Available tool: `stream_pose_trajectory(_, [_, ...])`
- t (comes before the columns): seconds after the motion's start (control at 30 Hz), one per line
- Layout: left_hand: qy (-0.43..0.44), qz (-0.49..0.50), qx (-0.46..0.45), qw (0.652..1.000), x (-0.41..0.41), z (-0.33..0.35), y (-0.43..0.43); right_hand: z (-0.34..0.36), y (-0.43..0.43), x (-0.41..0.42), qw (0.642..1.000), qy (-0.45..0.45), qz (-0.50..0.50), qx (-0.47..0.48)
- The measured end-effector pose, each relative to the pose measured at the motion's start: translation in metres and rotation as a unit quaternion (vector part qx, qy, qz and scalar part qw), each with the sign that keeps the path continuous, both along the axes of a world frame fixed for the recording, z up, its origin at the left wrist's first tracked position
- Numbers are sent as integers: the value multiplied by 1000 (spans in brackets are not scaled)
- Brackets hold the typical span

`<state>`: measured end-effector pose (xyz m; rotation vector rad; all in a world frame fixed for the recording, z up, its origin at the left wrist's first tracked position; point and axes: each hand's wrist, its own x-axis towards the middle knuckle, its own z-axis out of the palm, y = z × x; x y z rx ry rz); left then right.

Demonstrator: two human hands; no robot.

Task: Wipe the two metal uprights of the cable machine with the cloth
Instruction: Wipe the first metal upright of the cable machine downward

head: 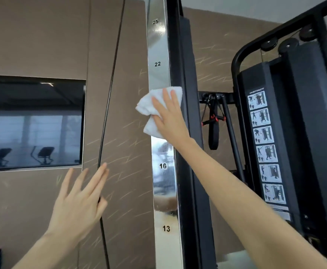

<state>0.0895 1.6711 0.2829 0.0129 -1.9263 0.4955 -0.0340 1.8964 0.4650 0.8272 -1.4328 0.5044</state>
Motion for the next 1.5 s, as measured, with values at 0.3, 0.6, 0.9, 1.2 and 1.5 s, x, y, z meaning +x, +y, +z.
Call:
stream_pose_trajectory(0.3, [-5,12,-24,1000,-2,2,14,-84,16,0,995,-38,64,67])
stream_pose_trajectory(0.6, [15,11,-22,1000,0,-1,15,12,1,1,999,-29,42,-3])
stream_pose_trajectory(0.9, [27,3,-24,999,-6,-9,22,-184,20,-7,989,-61,123,61])
stream_pose_trajectory(1.2, [27,-13,-3,1000,-18,-29,21,-75,2,-3,999,-27,-21,-34])
stream_pose_trajectory(1.5, [2,-28,5,1000,-28,-59,20,-187,24,3,990,-105,62,73])
